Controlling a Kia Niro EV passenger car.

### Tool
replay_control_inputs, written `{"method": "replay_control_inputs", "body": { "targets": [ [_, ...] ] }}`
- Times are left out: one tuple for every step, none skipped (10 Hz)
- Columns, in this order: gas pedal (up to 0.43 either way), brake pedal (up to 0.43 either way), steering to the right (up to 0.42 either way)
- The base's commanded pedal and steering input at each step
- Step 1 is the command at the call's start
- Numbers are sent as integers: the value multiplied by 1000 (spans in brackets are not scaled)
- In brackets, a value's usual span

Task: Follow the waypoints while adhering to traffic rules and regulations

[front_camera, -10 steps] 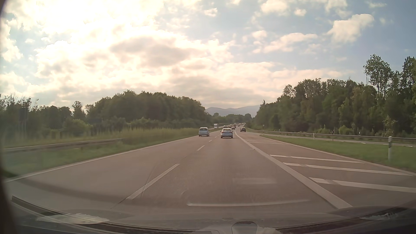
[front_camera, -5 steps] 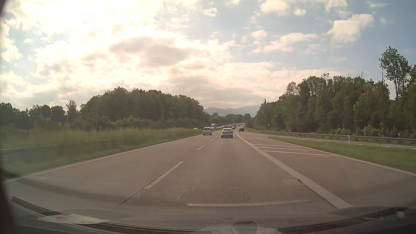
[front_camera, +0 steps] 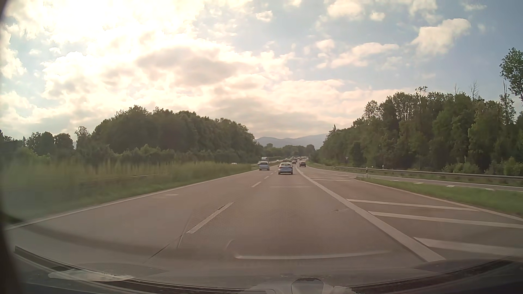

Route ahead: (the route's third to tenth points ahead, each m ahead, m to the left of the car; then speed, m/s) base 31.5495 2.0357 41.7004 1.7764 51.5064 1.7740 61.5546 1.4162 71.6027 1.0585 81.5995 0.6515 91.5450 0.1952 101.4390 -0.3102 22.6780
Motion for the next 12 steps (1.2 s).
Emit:
{"method": "replay_control_inputs", "body": {
  "targets": [
    [189, 0, 1],
    [189, 0, 1],
    [189, 0, 1],
    [177, 0, 1],
    [177, 0, 1],
    [177, 0, 1],
    [177, 0, 1],
    [177, 0, 1],
    [177, 0, 1],
    [177, 0, 1],
    [177, 0, 1],
    [189, 0, 1]
  ]
}}
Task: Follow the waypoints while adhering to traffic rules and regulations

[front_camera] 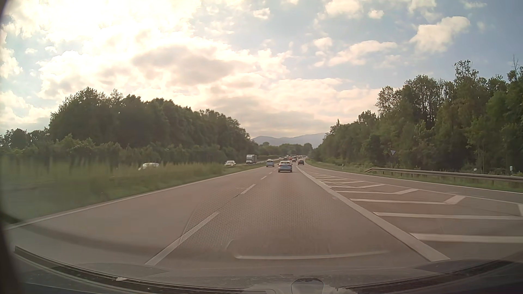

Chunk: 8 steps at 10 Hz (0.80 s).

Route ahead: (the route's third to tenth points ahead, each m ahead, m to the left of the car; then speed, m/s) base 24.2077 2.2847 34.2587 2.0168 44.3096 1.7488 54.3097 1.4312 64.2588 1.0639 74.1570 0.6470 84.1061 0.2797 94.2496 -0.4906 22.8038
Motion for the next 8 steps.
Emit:
{"method": "replay_control_inputs", "body": {
  "targets": [
    [177, 0, 1],
    [177, 0, 1],
    [177, 0, 1],
    [177, 0, 1],
    [177, 0, 1],
    [177, 0, 1],
    [177, 0, 1],
    [177, 0, 1]
  ]
}}
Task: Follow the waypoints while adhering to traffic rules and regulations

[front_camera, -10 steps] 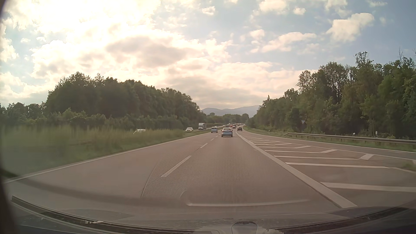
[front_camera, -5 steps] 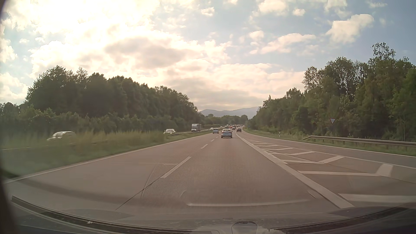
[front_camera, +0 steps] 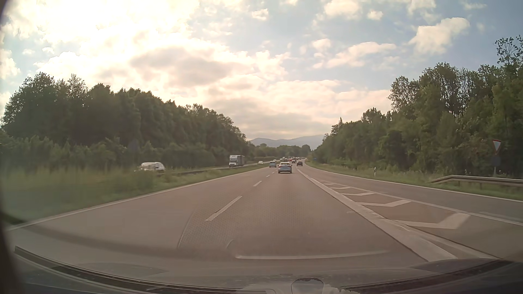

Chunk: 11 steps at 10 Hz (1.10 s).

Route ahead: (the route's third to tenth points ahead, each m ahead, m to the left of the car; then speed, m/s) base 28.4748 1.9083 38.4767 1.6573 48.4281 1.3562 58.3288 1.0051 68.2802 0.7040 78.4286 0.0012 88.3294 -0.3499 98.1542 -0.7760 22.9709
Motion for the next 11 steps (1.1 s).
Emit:
{"method": "replay_control_inputs", "body": {
  "targets": [
    [177, 0, 1],
    [169, 0, 1],
    [169, 0, 1],
    [157, 0, 1],
    [157, 0, 1],
    [157, 0, 1],
    [157, 0, 1],
    [157, 0, 1],
    [157, 0, 1],
    [157, 0, 1],
    [157, 0, 1]
  ]
}}
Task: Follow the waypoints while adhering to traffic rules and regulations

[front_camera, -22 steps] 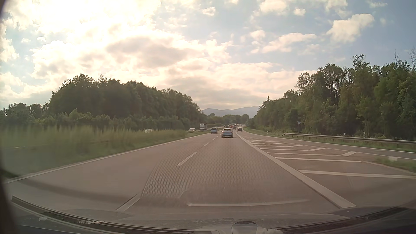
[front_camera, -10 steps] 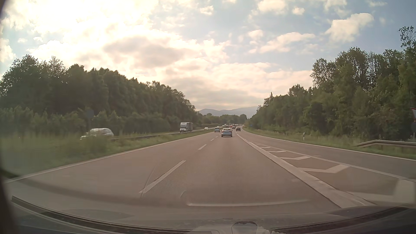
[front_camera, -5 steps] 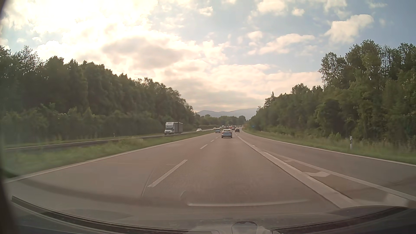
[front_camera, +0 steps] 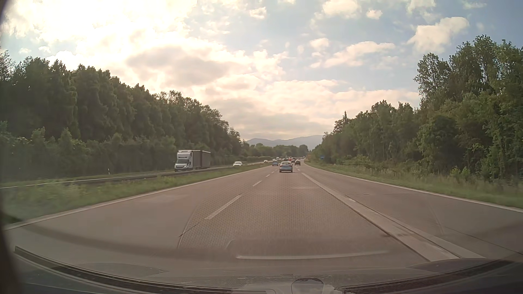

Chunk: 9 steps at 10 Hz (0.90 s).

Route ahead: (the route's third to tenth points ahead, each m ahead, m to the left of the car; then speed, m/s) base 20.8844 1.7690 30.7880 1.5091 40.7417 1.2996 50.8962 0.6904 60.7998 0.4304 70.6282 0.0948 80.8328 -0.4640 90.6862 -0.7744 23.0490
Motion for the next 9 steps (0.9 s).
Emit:
{"method": "replay_control_inputs", "body": {
  "targets": [
    [157, 0, 1],
    [157, 0, 1],
    [157, 0, 1],
    [157, 0, 1],
    [157, 0, 1],
    [157, 0, 1],
    [157, 0, 1],
    [157, 0, 1],
    [157, 0, 1]
  ]
}}
